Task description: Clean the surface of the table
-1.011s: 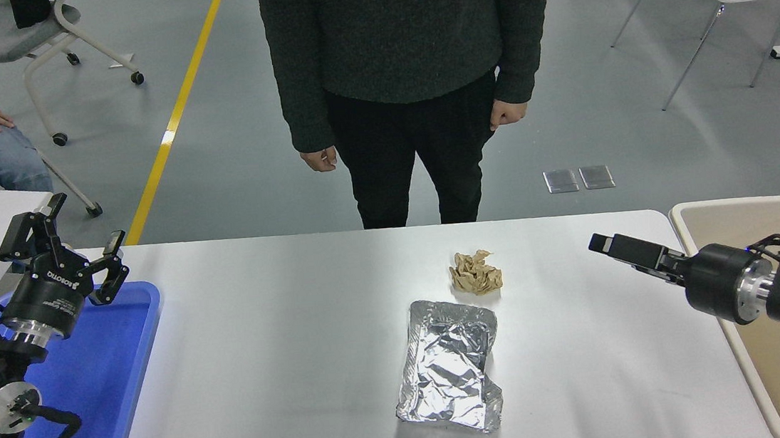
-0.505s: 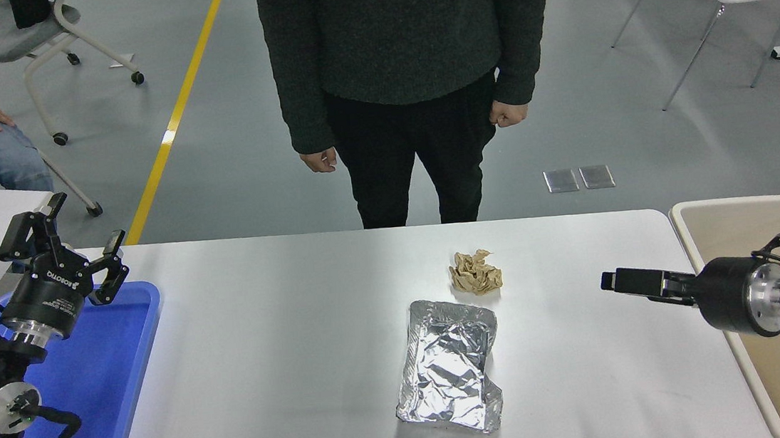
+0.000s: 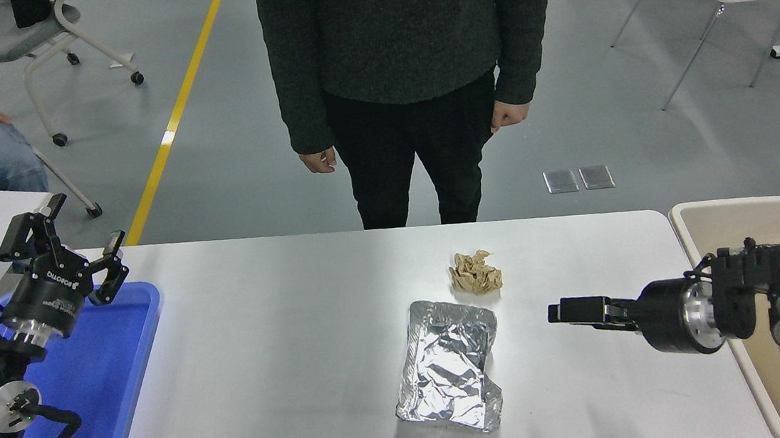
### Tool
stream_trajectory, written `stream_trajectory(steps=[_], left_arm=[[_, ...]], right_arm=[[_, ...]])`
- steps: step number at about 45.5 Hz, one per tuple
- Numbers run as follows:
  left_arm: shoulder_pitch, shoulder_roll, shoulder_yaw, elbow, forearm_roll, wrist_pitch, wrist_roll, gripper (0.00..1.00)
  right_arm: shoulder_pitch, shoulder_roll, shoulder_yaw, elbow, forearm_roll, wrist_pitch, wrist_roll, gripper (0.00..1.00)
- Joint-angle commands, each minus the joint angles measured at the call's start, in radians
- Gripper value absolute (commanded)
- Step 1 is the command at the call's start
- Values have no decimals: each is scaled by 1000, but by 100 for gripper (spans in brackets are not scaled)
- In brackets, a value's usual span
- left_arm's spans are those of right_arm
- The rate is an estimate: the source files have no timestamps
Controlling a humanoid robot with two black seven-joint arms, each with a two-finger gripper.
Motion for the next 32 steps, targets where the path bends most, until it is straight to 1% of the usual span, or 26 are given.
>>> stream_trajectory(steps=[1, 12, 32], left_arm=[[0, 1, 0, 0, 0, 0, 0, 100], [0, 0, 0, 0, 0, 0, 0, 100], [0, 0, 2, 0, 0, 0, 0, 100]], right_arm=[[-64, 109, 9, -69, 2, -11, -3, 99], [-137, 193, 14, -153, -1, -34, -3, 99], [-184, 328, 15, -250, -8, -43, -1, 99]])
